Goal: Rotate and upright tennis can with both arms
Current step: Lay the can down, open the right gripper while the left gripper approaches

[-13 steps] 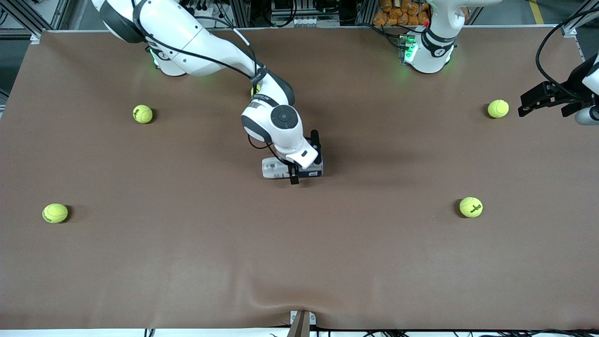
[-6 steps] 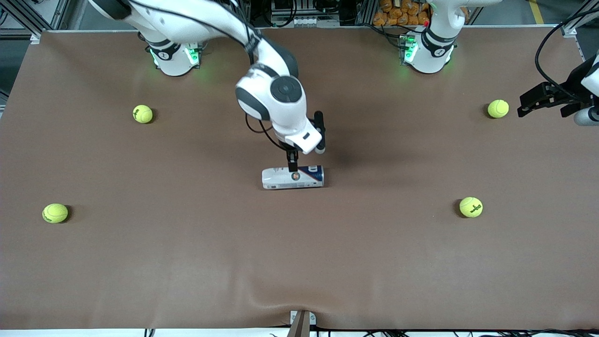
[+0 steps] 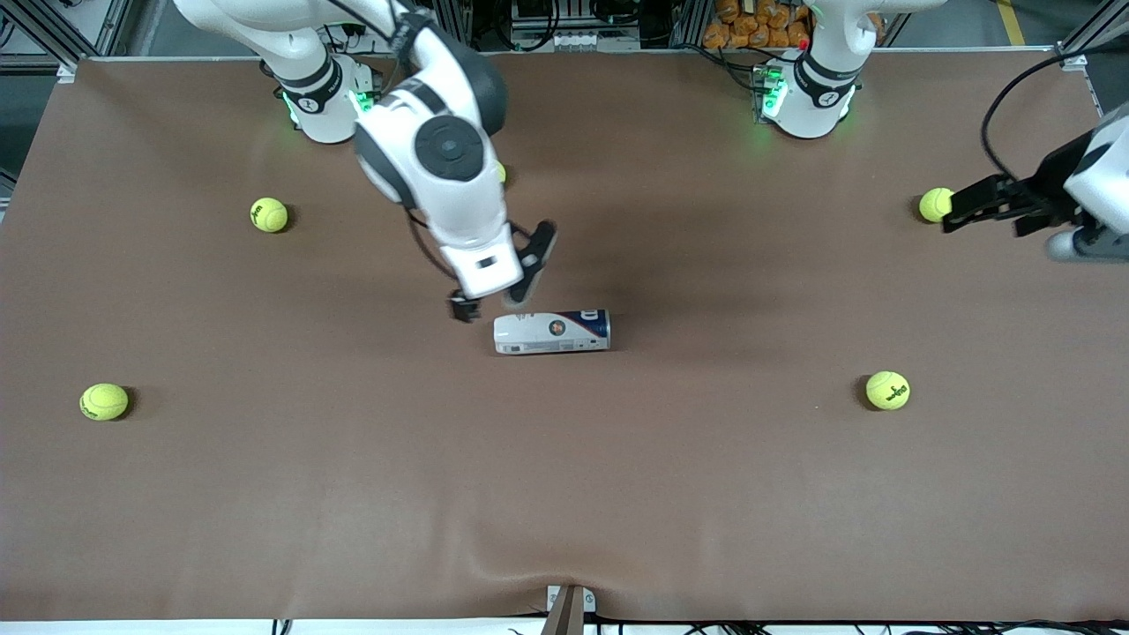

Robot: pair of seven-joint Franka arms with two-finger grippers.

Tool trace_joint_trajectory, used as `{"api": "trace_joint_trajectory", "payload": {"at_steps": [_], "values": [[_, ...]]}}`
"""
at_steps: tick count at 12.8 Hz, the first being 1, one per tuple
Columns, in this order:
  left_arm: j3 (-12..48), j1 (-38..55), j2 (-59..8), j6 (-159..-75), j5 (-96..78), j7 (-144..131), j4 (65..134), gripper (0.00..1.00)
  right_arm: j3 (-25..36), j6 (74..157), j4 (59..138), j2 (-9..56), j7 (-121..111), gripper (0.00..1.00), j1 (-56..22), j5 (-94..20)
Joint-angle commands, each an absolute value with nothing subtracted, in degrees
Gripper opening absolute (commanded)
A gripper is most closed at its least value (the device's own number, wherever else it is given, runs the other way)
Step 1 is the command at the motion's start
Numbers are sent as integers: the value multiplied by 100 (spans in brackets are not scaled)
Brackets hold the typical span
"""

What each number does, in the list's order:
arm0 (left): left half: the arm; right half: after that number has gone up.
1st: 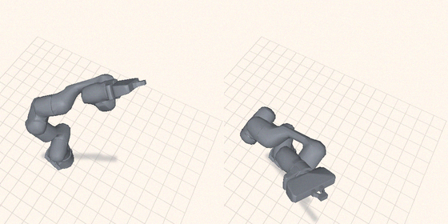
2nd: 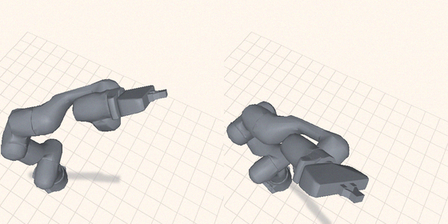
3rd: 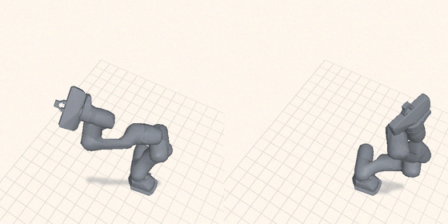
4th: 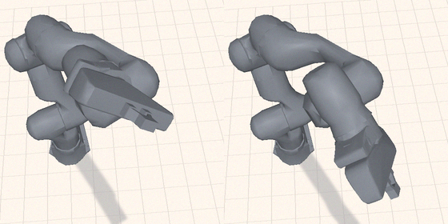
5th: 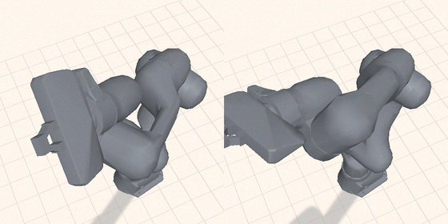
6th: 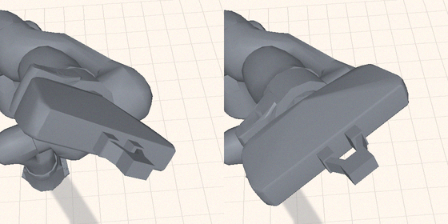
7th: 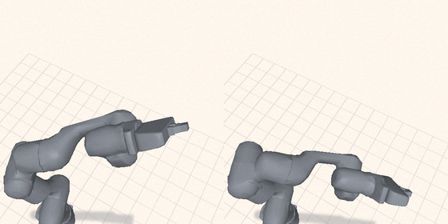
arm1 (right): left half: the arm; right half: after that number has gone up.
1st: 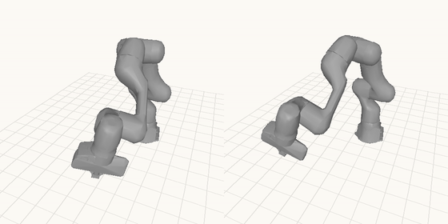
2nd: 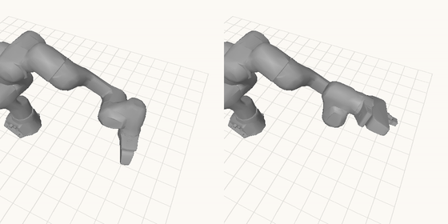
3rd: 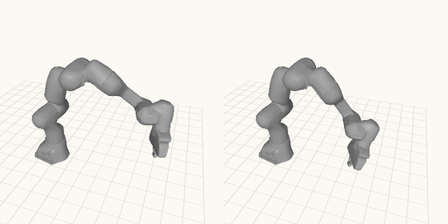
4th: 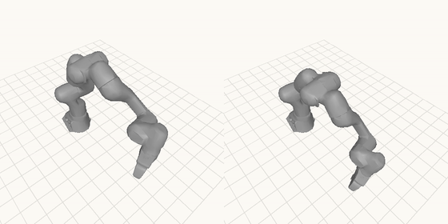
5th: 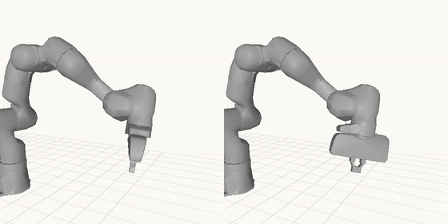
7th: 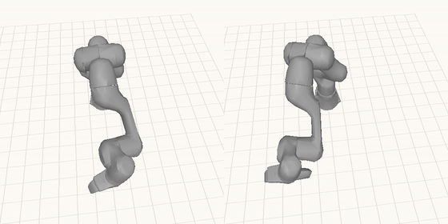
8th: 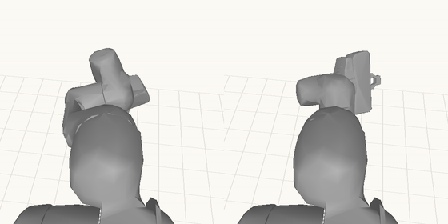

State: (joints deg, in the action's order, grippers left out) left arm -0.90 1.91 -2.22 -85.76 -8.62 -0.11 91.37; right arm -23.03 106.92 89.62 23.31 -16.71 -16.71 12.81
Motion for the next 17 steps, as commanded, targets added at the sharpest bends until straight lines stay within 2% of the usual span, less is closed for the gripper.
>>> {"api": "trace_joint_trajectory", "payload": {"at_steps": [1, 3, 6, 8, 10, 14, 17], "values": [[-79, 132, -570, -8490, -1483, 123, 9000, 100, -1735, 10381, 9228, 1926, -810, 100, -1494, 1195], [-70, 132, -755, -8499, -1862, 141, 9009, 100, -1163, 10091, 9229, 1829, -738, 100, -1451, 1160], [-44, 202, -1071, -8709, -2468, 167, 9009, 100, -433, 10028, 9290, 1609, -730, 100, -1021, 468], [-9, 272, -1239, -8920, -2697, 246, 9061, 100, -238, 10020, 9456, 1373, -729, 100, -547, 142], [52, 386, -1362, -9227, -3013, 307, 9149, 100, -194, 9661, 9475, 1004, -729, 100, -107, 53], [360, 387, -1668, -10106, -3681, 868, 9580, 100, 473, 8896, 9396, 370, -790, 100, -53, -202], [395, 387, -2099, -10301, -4453, 1377, 9589, 100, 571, 8290, 9046, 264, -721, 100, -44, -466]]}}
